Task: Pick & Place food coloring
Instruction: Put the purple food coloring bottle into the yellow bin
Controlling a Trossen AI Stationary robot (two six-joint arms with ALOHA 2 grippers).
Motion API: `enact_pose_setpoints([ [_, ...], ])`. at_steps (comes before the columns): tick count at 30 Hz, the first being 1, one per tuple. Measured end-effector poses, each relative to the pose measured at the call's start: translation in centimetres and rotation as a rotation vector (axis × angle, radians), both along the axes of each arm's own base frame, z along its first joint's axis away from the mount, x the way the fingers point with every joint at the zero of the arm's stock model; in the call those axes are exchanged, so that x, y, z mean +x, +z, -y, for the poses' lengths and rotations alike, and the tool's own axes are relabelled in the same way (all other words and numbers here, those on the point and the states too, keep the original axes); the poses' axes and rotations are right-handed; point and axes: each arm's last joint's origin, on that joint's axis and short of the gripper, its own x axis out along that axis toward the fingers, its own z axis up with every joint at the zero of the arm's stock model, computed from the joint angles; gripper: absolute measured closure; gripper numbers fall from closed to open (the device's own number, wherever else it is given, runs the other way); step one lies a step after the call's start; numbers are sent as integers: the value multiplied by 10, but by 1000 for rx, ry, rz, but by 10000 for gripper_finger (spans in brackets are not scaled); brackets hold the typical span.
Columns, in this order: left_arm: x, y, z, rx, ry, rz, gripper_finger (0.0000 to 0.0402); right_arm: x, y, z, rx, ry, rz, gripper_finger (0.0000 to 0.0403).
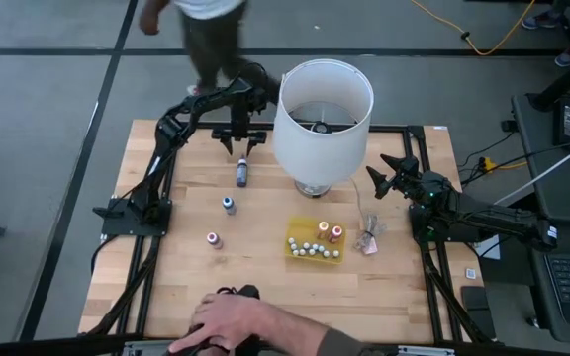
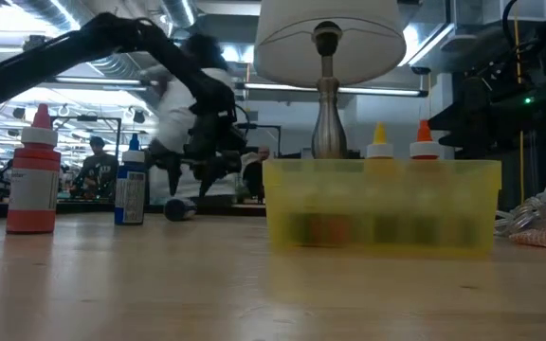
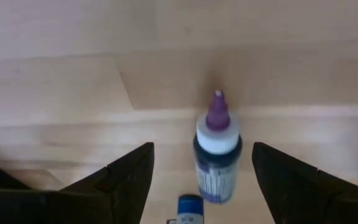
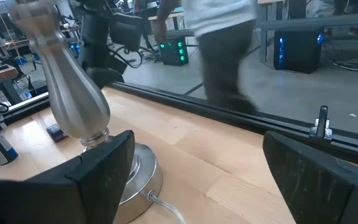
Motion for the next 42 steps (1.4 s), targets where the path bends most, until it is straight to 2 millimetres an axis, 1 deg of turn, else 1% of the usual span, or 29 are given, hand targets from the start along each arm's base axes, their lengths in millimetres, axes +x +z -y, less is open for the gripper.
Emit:
enact_pose_setpoints([
  [5, 4, -15, -4, 2, 3, 2, 137, 0, 0, 0, 0, 0, 1, 47],
  [12, 9, -27, -3, -22, 3, 5, 137, 0, 0, 0, 0, 0, 0, 47],
  [30, 9, -30, -4, -5, -6, -8, 137, 0, 0, 0, 0, 0, 0, 47],
  [35, 9, -38, 3, -20, -12, -30, 137, 0, 0, 0, 0, 0, 1, 47],
  [42, 13, -40, 3, -6, -17, -8, 137, 0, 0, 0, 0, 0, 0, 47],
])
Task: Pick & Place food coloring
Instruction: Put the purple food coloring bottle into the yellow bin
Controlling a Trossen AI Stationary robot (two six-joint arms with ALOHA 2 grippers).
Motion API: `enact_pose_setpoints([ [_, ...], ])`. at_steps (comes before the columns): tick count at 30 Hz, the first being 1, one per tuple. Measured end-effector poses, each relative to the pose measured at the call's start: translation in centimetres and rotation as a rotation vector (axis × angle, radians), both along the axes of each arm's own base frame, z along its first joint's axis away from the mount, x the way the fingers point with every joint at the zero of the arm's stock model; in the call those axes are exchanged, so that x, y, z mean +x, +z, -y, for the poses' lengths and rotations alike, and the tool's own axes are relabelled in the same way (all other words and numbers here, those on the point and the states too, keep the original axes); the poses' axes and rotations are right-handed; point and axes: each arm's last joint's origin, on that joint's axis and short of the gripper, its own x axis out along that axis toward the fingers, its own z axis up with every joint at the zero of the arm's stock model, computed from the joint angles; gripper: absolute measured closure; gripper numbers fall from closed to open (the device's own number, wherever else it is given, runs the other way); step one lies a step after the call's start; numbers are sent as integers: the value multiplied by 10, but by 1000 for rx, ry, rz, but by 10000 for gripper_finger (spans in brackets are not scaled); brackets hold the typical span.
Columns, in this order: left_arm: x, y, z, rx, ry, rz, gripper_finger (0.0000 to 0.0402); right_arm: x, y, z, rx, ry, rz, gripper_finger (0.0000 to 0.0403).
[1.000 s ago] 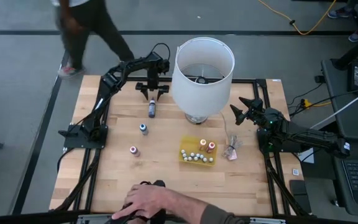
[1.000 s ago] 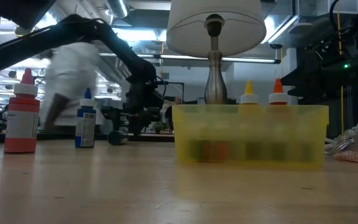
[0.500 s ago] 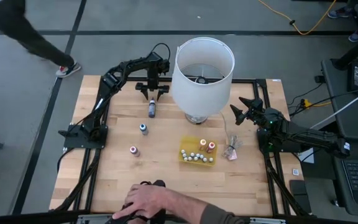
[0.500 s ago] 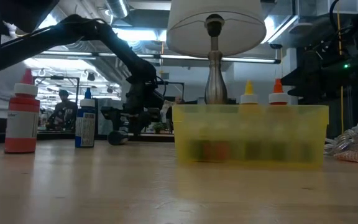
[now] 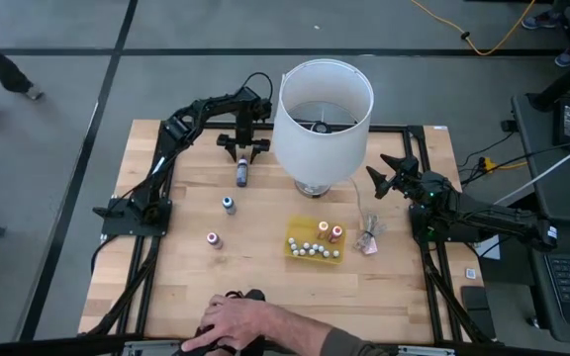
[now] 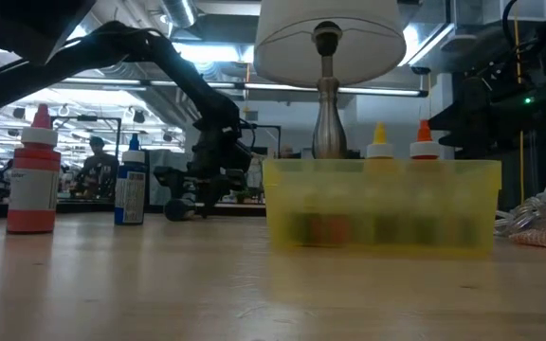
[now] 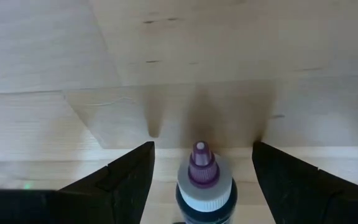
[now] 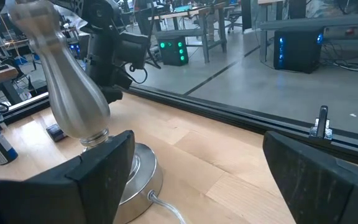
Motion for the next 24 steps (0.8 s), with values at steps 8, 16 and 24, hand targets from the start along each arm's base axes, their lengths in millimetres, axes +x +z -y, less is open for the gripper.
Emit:
enact_pose_setpoints([
  [8, 1, 0, -1, 6, -6, 9, 147, 0, 0, 0, 0, 0, 0, 47],
  [16, 1, 0, 0, 4, 1, 6, 227, 0, 0, 0, 0, 0, 1, 47],
  [24, -1, 1, 0, -2, -12, -7, 297, 0, 0, 0, 0, 0, 0, 47],
])
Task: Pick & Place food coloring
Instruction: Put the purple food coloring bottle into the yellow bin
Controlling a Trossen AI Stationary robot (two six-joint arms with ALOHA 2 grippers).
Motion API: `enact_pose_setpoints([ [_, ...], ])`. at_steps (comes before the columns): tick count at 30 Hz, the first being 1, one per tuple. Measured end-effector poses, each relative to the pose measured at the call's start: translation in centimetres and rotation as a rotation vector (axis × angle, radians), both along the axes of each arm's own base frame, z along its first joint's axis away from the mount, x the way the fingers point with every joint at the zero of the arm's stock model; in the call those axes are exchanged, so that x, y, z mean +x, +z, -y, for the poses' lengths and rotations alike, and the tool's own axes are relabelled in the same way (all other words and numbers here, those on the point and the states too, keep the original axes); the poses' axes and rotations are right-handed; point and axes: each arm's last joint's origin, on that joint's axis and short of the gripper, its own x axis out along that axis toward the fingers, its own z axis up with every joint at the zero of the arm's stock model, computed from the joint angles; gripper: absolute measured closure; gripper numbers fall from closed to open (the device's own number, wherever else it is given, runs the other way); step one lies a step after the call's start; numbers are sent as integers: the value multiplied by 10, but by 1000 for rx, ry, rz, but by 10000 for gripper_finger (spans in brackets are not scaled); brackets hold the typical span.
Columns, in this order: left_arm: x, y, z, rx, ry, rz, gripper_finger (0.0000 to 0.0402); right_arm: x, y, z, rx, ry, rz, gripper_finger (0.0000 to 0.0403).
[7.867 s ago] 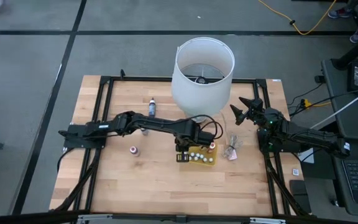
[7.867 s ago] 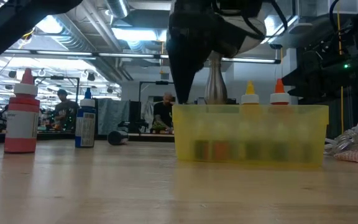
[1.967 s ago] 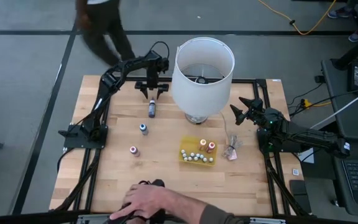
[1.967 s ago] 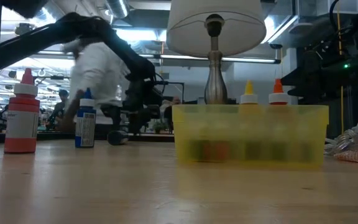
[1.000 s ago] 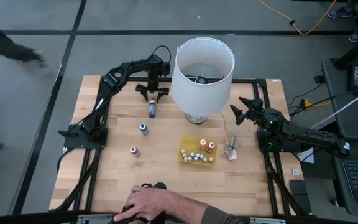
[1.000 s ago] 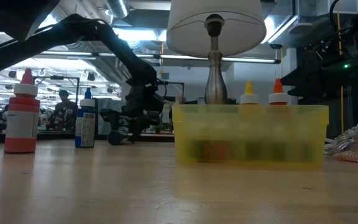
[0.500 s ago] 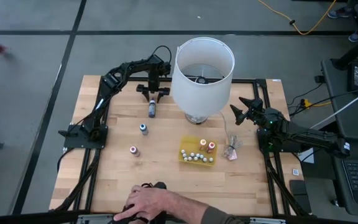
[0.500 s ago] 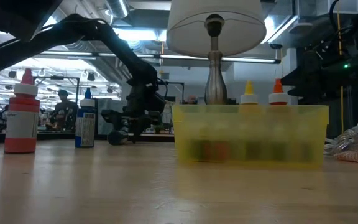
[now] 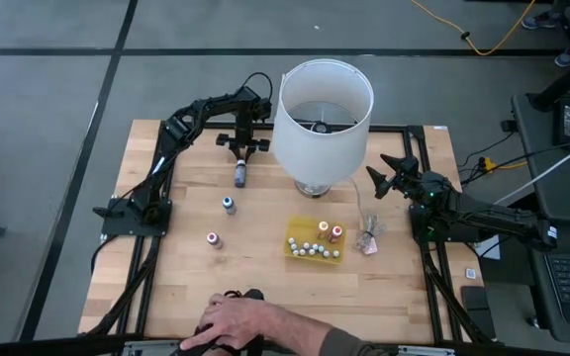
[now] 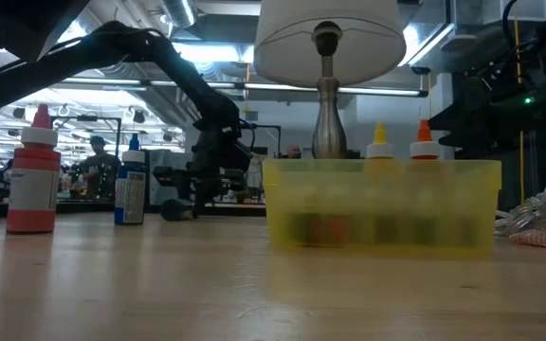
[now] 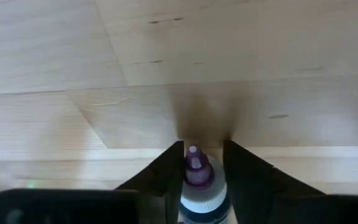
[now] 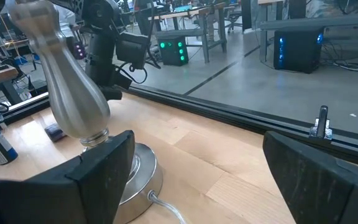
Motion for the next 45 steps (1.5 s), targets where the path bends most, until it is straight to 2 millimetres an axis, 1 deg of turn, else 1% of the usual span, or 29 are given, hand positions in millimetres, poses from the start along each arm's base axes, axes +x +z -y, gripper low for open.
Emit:
enact_pose_setpoints([
  [7, -1, 0, 0, -8, -4, -5, 340, 0, 0, 0, 0, 0, 0, 47],
  [10, -3, 1, 0, -15, -14, -3, 351, 0, 0, 0, 0, 0, 0, 47],
  [14, -3, 1, 0, -18, -24, -1, 353, 0, 0, 0, 0, 0, 0, 47],
  [19, -3, 1, 0, -21, -36, 6, 341, 0, 0, 0, 0, 0, 1, 47],
  [26, -4, 1, 0, -30, -43, 3, 362, 0, 0, 0, 0, 0, 0, 47],
  [29, -5, 5, 1, -32, -53, 6, 362, 0, 0, 0, 0, 0, 0, 47],
  [31, -4, 11, 1, -33, -61, 9, 357, 0, 0, 0, 0, 0, 0, 47],
  [34, -4, 24, 1, -17, -71, 27, 352, 0, 0, 0, 0, 0, 0, 47],
  [38, -3, 42, 2, 14, -83, 55, 361, 0, 0, 0, 0, 0, 0, 47],
  [45, -10, 91, 11, 134, -117, 118, 356, 0, 0, 0, 0, 0, 1, 47],
])
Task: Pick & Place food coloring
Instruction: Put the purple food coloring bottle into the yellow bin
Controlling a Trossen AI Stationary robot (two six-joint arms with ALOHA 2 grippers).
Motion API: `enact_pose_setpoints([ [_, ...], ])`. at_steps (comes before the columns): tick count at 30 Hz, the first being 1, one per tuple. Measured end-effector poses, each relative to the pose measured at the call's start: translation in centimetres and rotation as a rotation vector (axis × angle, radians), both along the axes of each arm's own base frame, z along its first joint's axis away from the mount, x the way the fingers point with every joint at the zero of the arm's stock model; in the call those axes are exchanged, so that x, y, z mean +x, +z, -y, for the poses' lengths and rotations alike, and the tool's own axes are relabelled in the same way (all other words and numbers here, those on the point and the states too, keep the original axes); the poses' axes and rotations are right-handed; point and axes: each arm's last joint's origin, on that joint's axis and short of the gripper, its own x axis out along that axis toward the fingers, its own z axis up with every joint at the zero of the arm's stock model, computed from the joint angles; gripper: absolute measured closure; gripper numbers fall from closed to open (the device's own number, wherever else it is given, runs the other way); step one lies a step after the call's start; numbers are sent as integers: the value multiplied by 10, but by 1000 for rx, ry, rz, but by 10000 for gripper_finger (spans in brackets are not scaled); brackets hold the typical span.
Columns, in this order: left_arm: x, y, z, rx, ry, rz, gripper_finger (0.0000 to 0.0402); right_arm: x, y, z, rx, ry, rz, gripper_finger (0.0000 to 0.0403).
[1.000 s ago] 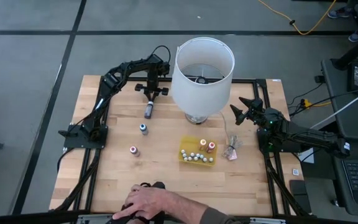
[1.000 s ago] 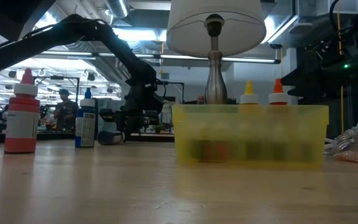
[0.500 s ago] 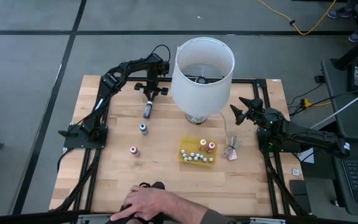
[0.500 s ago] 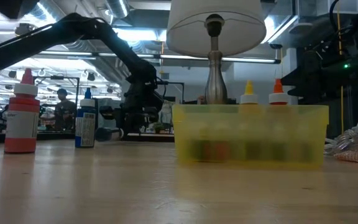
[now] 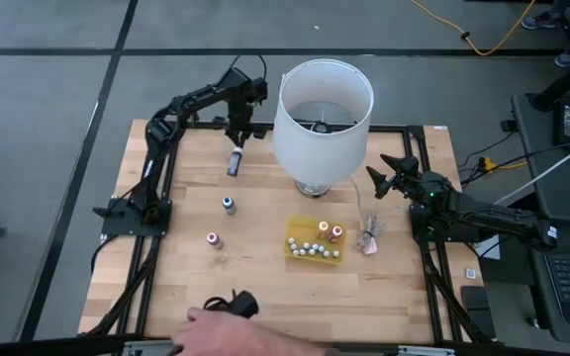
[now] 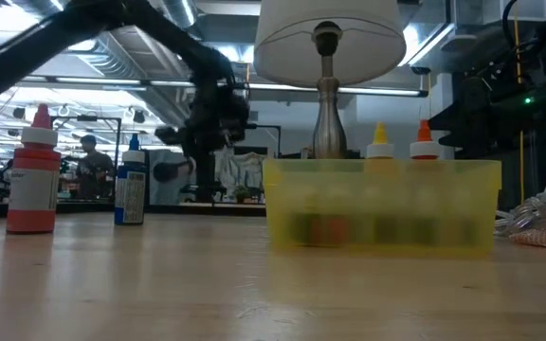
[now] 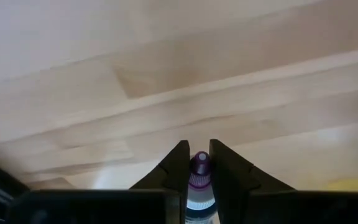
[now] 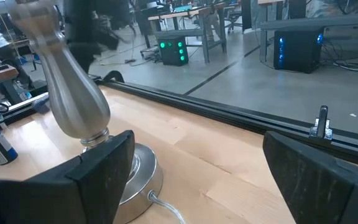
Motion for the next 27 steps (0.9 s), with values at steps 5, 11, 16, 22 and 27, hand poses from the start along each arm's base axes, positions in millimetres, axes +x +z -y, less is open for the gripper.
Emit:
enact_pose_setpoints([
  [5, -11, 43, 12, 123, -16, 40, 362, 0, 0, 0, 0, 0, 0, 47],
  [11, -25, 90, 31, 241, -35, 124, 360, 0, 0, 0, 0, 0, 0, 47],
  [16, -38, 128, 55, 329, -76, 205, 359, 0, 0, 0, 0, 0, 0, 47],
  [22, -56, 169, 86, 446, -117, 311, 362, 0, 0, 0, 0, 0, -1, 47],
  [27, -67, 197, 120, 512, -188, 405, 361, 0, 0, 0, 0, 0, 0, 47],
])
